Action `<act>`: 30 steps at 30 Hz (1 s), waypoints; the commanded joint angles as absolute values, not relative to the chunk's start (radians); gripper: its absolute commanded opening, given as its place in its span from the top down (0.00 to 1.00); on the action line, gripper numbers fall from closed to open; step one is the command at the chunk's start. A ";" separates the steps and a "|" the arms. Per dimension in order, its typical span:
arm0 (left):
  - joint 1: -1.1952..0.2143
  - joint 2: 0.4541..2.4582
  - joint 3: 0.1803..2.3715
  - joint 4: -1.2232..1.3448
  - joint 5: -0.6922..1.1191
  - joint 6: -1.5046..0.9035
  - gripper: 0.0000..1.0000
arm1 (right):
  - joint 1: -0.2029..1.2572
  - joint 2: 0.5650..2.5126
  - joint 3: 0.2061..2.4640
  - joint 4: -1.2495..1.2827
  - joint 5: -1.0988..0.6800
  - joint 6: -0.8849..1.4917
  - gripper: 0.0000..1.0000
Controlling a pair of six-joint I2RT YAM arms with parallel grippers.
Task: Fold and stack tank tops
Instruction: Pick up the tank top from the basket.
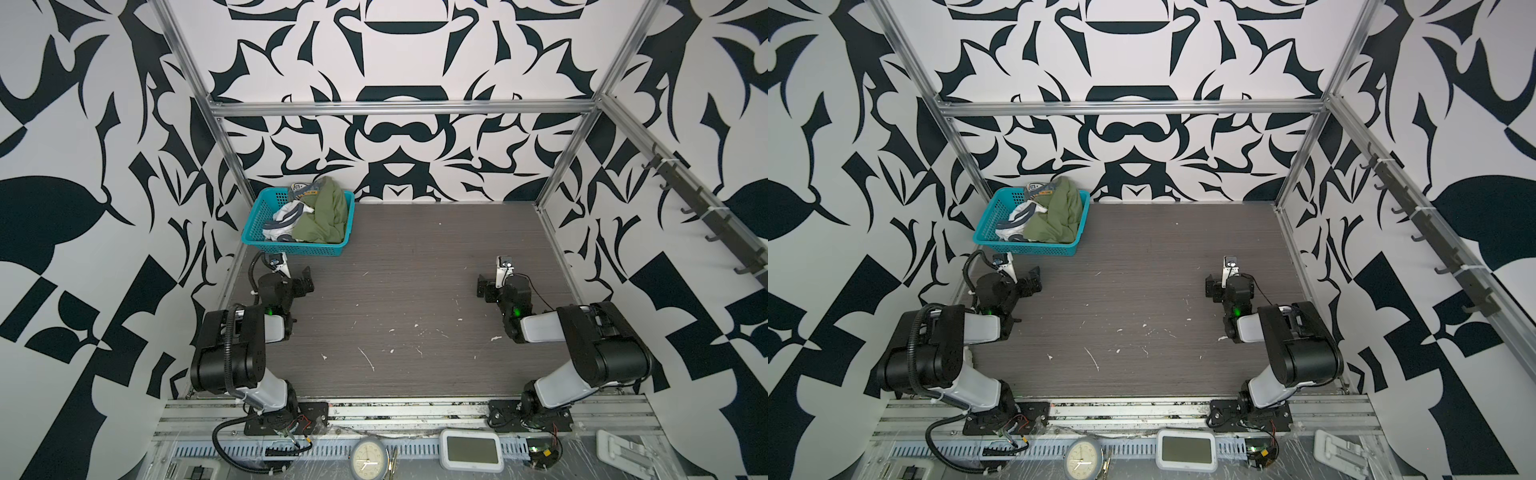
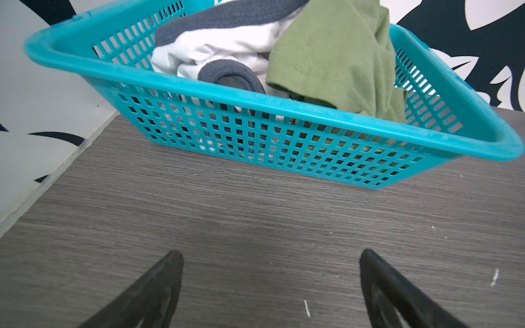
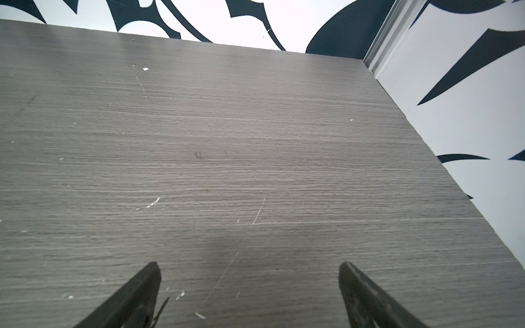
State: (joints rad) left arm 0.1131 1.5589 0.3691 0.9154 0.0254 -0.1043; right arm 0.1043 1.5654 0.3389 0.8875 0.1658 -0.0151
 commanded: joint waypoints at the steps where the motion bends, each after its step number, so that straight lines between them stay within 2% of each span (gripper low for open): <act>1: 0.118 1.562 0.377 0.920 0.028 -0.104 0.01 | 0.100 1.555 0.354 0.916 0.178 -0.012 0.00; 9: 0.118 1.562 0.377 0.922 0.026 -0.105 0.01 | 0.100 1.551 0.350 0.919 0.177 -0.008 0.00; 12: 0.116 1.548 0.363 0.943 0.032 -0.112 0.01 | 0.103 1.536 0.320 0.960 0.089 -0.040 0.00; 18: 0.082 1.366 0.316 0.881 -0.046 -0.098 0.01 | 0.118 1.393 0.292 0.888 0.086 -0.059 0.00; 24: 0.044 1.107 0.398 0.556 -0.152 -0.218 0.01 | 0.147 1.165 0.331 0.655 0.095 -0.014 0.00; 30: 0.038 0.909 0.586 0.067 -0.221 -0.523 0.01 | 0.149 0.880 0.442 0.340 0.033 0.166 0.00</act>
State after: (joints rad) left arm 0.0406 0.9646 0.5110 0.3729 -0.1616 -0.3325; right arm 0.1459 0.9852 0.3561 0.5106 0.0589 0.0479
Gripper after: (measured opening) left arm 0.991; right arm 0.999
